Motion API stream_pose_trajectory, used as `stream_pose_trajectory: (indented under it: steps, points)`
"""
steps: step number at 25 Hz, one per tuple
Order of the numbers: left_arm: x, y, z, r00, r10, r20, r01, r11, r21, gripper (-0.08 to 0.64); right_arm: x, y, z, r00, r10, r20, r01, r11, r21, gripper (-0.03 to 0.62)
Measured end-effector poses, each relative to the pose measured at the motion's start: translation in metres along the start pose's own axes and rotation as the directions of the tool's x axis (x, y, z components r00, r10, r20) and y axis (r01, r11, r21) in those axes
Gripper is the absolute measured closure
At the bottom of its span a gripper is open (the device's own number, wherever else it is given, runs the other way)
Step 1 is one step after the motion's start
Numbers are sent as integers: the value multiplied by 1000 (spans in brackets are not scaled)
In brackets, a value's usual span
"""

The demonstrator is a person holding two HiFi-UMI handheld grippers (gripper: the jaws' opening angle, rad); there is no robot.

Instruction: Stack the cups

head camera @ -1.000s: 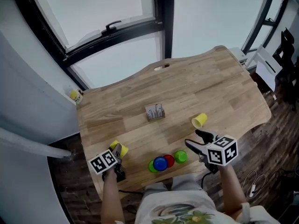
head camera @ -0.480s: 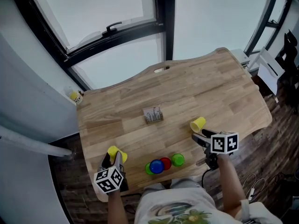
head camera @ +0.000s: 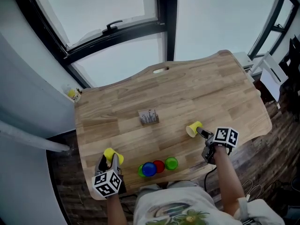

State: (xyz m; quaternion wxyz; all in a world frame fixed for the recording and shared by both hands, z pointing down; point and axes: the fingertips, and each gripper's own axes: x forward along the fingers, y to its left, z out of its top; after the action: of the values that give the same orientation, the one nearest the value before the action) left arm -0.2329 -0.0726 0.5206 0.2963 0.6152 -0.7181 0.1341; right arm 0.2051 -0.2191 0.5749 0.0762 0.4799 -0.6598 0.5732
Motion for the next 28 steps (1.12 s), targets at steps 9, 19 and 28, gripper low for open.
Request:
stream_pose_trajectory:
  steps: [9, 19, 28]
  points:
    - [-13, -16, 1, 997, 77, 24, -77, 997, -5, 320, 36, -58, 14, 999, -50, -19, 53, 951, 306, 310]
    - [-38, -26, -7, 990, 136, 48, -134, 990, -38, 321, 73, -79, 7, 996, -17, -87, 55, 886, 461, 323]
    - [-54, -22, -19, 987, 153, 53, -150, 987, -54, 321, 70, -61, 15, 999, 28, -42, -13, 944, 330, 362]
